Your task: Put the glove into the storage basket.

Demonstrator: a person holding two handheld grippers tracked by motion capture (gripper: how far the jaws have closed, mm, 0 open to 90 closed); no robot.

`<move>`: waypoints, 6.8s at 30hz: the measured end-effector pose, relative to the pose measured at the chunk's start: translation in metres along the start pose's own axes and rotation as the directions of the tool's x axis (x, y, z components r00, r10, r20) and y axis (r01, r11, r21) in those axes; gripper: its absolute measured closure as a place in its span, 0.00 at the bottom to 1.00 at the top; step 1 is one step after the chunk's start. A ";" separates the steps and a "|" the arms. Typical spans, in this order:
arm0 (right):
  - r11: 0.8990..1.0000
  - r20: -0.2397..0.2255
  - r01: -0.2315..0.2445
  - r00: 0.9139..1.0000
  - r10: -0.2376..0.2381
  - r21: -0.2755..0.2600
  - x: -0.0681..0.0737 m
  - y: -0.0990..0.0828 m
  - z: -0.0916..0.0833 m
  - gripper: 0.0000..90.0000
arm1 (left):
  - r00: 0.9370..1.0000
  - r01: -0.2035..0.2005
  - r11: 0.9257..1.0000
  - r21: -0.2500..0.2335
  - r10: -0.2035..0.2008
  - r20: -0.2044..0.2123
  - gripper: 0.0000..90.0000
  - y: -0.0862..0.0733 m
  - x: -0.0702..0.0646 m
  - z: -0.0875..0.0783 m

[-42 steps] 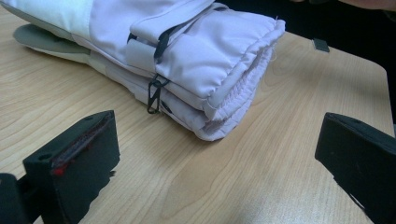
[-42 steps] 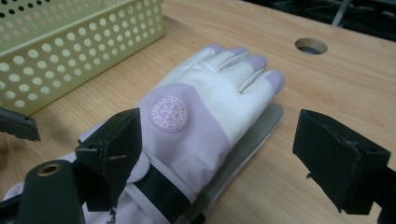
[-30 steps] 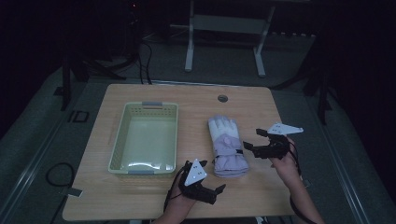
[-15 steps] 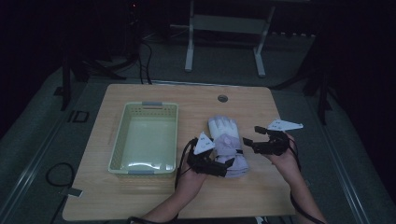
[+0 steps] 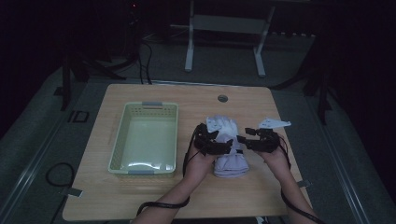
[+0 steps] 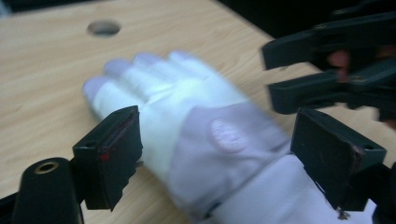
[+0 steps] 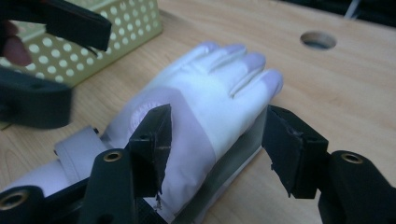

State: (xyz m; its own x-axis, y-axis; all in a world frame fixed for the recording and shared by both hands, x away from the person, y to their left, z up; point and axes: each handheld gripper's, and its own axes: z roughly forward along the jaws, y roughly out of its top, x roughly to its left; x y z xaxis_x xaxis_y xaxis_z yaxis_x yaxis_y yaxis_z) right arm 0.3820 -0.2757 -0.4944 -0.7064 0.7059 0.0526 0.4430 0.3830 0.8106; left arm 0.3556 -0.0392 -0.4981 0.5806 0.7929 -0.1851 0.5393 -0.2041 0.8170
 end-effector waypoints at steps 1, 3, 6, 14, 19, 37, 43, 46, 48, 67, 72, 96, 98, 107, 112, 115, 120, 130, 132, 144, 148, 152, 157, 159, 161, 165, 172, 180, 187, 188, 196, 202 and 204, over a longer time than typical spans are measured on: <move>1.000 0.004 -0.008 1.000 0.008 0.011 -0.001 -0.002 0.002 0.46 | 1.000 0.022 1.000 0.012 -0.022 0.003 0.22 -0.002 0.003 0.003; 0.999 -0.010 -0.022 1.000 0.023 0.029 -0.003 -0.007 0.007 0.44 | 0.999 0.037 0.998 0.041 -0.037 -0.012 0.23 -0.006 0.007 0.008; 0.997 -0.020 -0.030 0.999 0.031 0.065 -0.003 -0.016 0.012 0.43 | 0.997 0.077 0.992 0.103 -0.077 -0.004 0.23 -0.015 0.012 0.017; 0.985 -0.080 -0.094 0.991 0.106 0.148 -0.009 -0.029 0.026 0.49 | 0.990 0.133 0.976 0.173 -0.138 0.017 0.23 -0.033 0.021 0.034; 0.975 -0.112 -0.116 0.984 0.139 0.189 -0.013 -0.035 0.033 0.53 | 0.984 0.156 0.967 0.203 -0.169 0.049 0.23 -0.037 0.026 0.042; 0.948 -0.177 -0.217 0.949 0.261 0.234 -0.021 -0.040 0.040 0.85 | 0.920 0.226 0.939 0.260 -0.293 0.260 0.69 -0.038 0.040 0.051; 0.961 -0.090 -0.179 0.975 0.201 0.211 -0.004 -0.032 0.032 0.90 | 0.927 0.200 0.947 0.250 -0.266 0.264 0.78 -0.034 0.037 0.045; 0.963 -0.092 -0.179 0.975 0.201 0.202 -0.002 -0.030 0.027 0.91 | 0.932 0.186 0.951 0.247 -0.251 0.263 0.79 -0.030 0.034 0.039; 0.964 -0.092 -0.179 0.976 0.199 0.195 -0.001 -0.028 0.025 0.91 | 0.935 0.179 0.954 0.240 -0.242 0.261 0.79 -0.028 0.032 0.036; 0.994 -0.106 -0.094 0.989 0.100 0.060 0.026 0.017 -0.014 0.91 | 0.974 0.064 0.983 0.170 -0.098 0.205 0.79 0.016 0.018 -0.027; 0.996 -0.112 -0.076 0.990 0.081 0.049 0.035 0.029 -0.013 0.91 | 0.974 0.069 0.982 0.176 -0.104 0.199 0.79 0.022 0.025 -0.040; 1.000 -0.161 -0.019 0.987 0.022 0.018 0.078 0.077 0.021 0.91 | 0.986 0.074 0.981 0.179 -0.099 0.132 0.79 0.030 0.071 -0.097; 1.000 -0.168 -0.011 0.986 0.014 0.017 0.086 0.084 0.029 0.91 | 0.988 0.077 0.981 0.179 -0.099 0.116 0.79 0.029 0.079 -0.106; 1.000 -0.196 0.007 0.981 -0.005 0.008 0.108 0.104 0.053 0.91 | 0.990 0.091 0.982 0.168 -0.107 0.088 0.79 0.024 0.106 -0.131; 1.000 -0.210 0.016 0.978 -0.013 0.011 0.122 0.114 0.069 0.91 | 0.989 0.108 0.980 0.167 -0.122 0.078 0.79 0.019 0.123 -0.144; 1.000 -0.220 0.019 0.975 -0.015 0.014 0.131 0.118 0.078 0.91 | 0.988 0.125 0.979 0.162 -0.139 0.073 0.79 0.013 0.133 -0.152; 0.999 -0.242 0.025 0.970 -0.019 0.021 0.146 0.125 0.096 0.91 | 0.986 0.146 0.976 0.161 -0.158 0.062 0.79 0.004 0.151 -0.165; 0.999 -0.267 0.019 0.964 -0.010 0.033 0.178 0.136 0.140 0.91 | 0.982 0.175 0.967 0.183 -0.184 0.035 0.79 -0.015 0.195 -0.183; 0.999 -0.269 0.015 0.963 -0.002 0.047 0.181 0.132 0.148 0.91 | 0.983 0.172 0.964 0.202 -0.182 0.031 0.79 -0.021 0.199 -0.179; 0.987 -0.249 0.010 0.968 0.030 0.158 0.176 0.107 0.171 0.91 | 0.973 0.207 0.939 0.274 -0.226 0.040 0.78 -0.046 0.206 -0.148; 0.981 -0.239 0.031 0.971 0.015 0.190 0.179 0.100 0.174 0.91 | 0.977 0.195 0.931 0.309 -0.210 0.018 0.78 -0.054 0.204 -0.143; 0.972 -0.224 0.056 0.975 -0.004 0.228 0.184 0.093 0.181 0.91 | 0.979 0.195 0.922 0.334 -0.204 -0.007 0.77 -0.063 0.202 -0.137; 0.965 -0.215 0.058 0.977 -0.001 0.257 0.185 0.092 0.184 0.91 | 0.974 0.215 0.912 0.350 -0.226 -0.011 0.76 -0.065 0.205 -0.132; 0.958 -0.205 0.064 0.979 -0.006 0.281 0.186 0.094 0.185 0.89 | 0.977 0.208 0.907 0.366 -0.210 -0.035 0.71 -0.065 0.204 -0.130; 0.955 -0.191 0.065 0.982 -0.009 0.288 0.187 0.095 0.186 0.87 | 0.979 0.206 0.899 0.386 -0.194 -0.070 0.66 -0.065 0.202 -0.126; 0.955 -0.170 0.056 0.985 -0.006 0.291 0.189 0.095 0.187 0.79 | 0.981 0.184 0.882 0.434 -0.139 -0.135 0.58 -0.064 0.200 -0.117; 0.962 -0.154 0.070 0.988 -0.029 0.264 0.186 0.099 0.182 0.62 | 0.980 0.160 0.876 0.454 -0.087 -0.177 0.46 -0.062 0.197 -0.110; 0.989 -0.243 0.063 0.970 -0.029 0.132 0.169 0.103 0.163 0.36 | 0.981 0.127 0.949 0.290 -0.077 -0.178 0.07 -0.062 0.194 -0.122; 0.994 -0.324 0.062 0.946 -0.029 0.092 0.159 0.099 0.149 0.21 | 0.987 0.088 0.977 0.194 -0.059 -0.150 0.00 -0.057 0.182 -0.137; 0.994 -0.328 0.066 0.944 -0.033 0.090 0.157 0.098 0.147 0.19 | 0.988 0.082 0.979 0.184 -0.056 -0.146 0.00 -0.056 0.180 -0.138; 0.995 -0.319 0.054 0.947 -0.026 0.079 0.143 0.089 0.133 0.19 | 0.993 0.056 0.988 0.146 -0.041 -0.107 0.00 -0.049 0.156 -0.139; 0.996 -0.304 0.050 0.952 -0.024 0.078 0.130 0.081 0.120 0.18 | 0.998 0.023 0.992 0.127 -0.015 -0.064 0.00 -0.045 0.137 -0.137; 0.996 -0.297 0.049 0.955 -0.024 0.076 0.125 0.078 0.115 0.18 | 0.999 0.007 0.993 0.115 -0.002 -0.048 0.00 -0.042 0.130 -0.137</move>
State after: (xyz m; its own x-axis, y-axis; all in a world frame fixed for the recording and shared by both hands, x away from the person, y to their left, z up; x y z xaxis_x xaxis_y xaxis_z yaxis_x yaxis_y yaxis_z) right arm 0.3913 -0.0890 -0.4914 -0.8488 0.4880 0.2036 0.4487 0.4613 0.7654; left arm 0.3247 0.1508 -0.4816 0.5495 0.8200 -0.1602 0.6100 -0.2627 0.7476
